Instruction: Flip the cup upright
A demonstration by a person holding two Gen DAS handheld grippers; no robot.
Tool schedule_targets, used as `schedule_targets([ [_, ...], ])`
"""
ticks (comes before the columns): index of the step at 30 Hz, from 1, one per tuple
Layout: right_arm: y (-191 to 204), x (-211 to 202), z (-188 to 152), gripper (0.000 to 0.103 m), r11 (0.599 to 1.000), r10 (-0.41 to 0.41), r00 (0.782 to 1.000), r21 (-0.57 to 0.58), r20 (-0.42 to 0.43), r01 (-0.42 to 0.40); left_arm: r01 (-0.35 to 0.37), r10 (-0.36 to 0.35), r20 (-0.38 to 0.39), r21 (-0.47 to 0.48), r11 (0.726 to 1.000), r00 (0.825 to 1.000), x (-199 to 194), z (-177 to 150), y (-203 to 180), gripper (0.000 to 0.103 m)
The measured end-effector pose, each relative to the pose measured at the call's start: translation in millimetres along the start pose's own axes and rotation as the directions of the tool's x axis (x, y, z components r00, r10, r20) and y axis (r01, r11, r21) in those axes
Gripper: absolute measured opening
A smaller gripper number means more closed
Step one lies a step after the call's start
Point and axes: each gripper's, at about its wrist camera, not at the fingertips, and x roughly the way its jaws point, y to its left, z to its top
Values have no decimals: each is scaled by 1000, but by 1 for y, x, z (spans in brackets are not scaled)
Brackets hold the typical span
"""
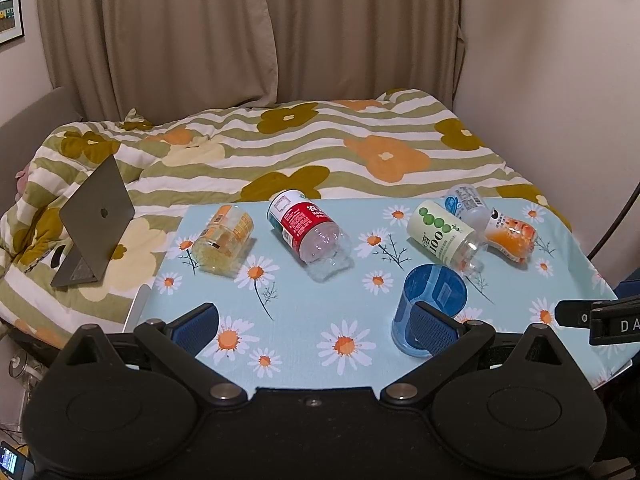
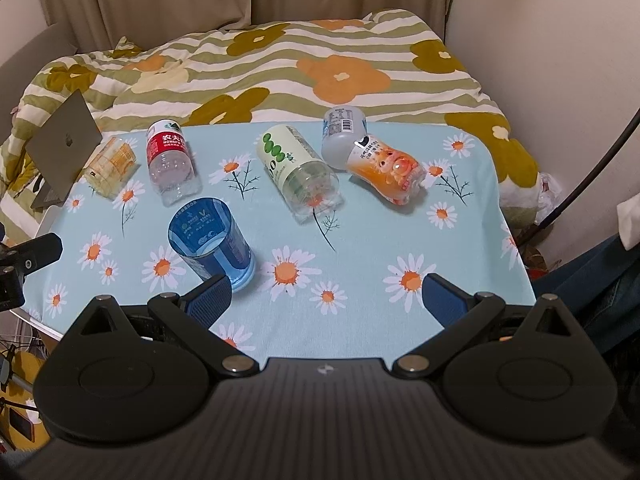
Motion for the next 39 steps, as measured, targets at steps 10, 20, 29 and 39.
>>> schedule_targets([
  [10, 0, 0, 1, 103, 1000, -5, 1000, 3, 7, 5, -2, 2, 1, 2, 1000, 1000, 0, 0, -1, 103],
  [20, 1, -1, 1, 103, 1000, -4, 1000, 4, 7, 4, -6, 6, 2, 8, 1000, 1000, 0, -1, -1, 103],
  [29, 1, -1, 2, 103, 1000, -4, 1000, 4, 7, 4, -8, 8, 3, 8, 1000, 1000, 0, -1, 1, 103],
  [39, 2, -1, 2, 103, 1000, -4, 1000, 5, 6, 4, -22, 22, 13, 9, 1000, 1000, 1, 3, 6, 103],
])
